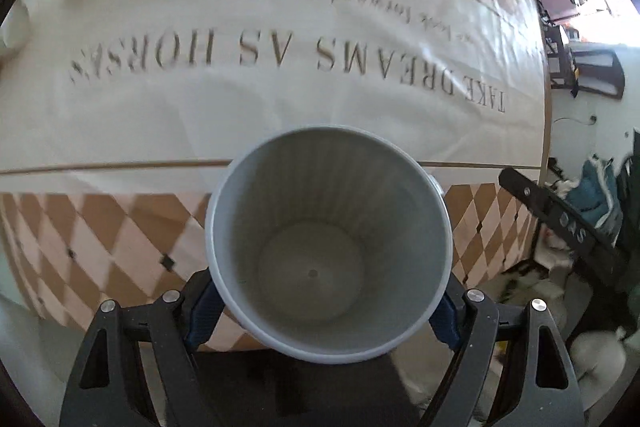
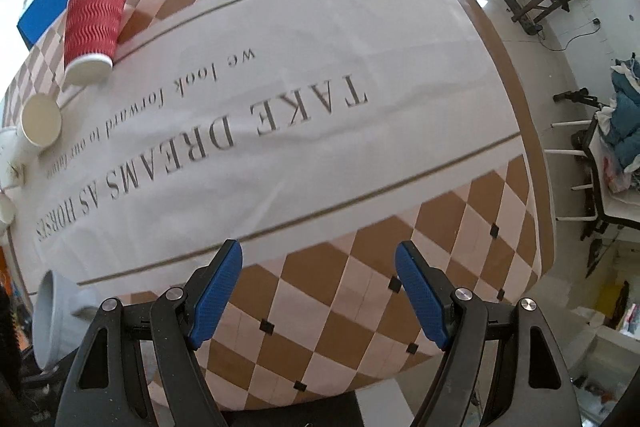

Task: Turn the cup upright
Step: 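Lift the grey mug with the left gripper and rotate it upright, then grasp the grey mug with the right gripper while the left gripper releases it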

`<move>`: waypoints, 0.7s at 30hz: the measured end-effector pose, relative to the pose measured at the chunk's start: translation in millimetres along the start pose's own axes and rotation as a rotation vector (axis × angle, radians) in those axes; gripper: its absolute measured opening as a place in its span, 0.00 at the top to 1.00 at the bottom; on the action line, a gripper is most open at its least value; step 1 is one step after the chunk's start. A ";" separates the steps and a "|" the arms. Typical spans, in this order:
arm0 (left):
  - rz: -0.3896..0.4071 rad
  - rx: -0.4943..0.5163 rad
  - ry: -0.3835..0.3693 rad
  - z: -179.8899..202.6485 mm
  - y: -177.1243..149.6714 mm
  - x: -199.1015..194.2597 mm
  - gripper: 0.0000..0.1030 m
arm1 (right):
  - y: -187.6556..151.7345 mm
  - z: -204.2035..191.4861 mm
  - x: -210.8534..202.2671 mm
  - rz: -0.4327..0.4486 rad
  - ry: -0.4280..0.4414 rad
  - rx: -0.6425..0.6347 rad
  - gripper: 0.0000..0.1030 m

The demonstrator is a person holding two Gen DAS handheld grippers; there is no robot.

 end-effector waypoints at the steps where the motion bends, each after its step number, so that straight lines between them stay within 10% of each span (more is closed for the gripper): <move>1: -0.012 -0.013 -0.009 -1.8 2.3 5.4 0.19 | -2.6 -1.0 0.7 -0.002 -0.009 0.000 0.22; 21: 0.069 0.009 0.038 6.9 60.1 -3.1 0.19 | 10.7 -0.4 21.5 -0.053 -0.006 -0.013 0.21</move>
Point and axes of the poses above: each gripper's, at about its wrist camera, not at the fingertips, and x roughly the way its jaws point, z to its right, y to its top, the point moved 3 cm from there along x, roughly the way its jaws point, and after that the axes turned 8 degrees about -x, right-handed, at the moved point
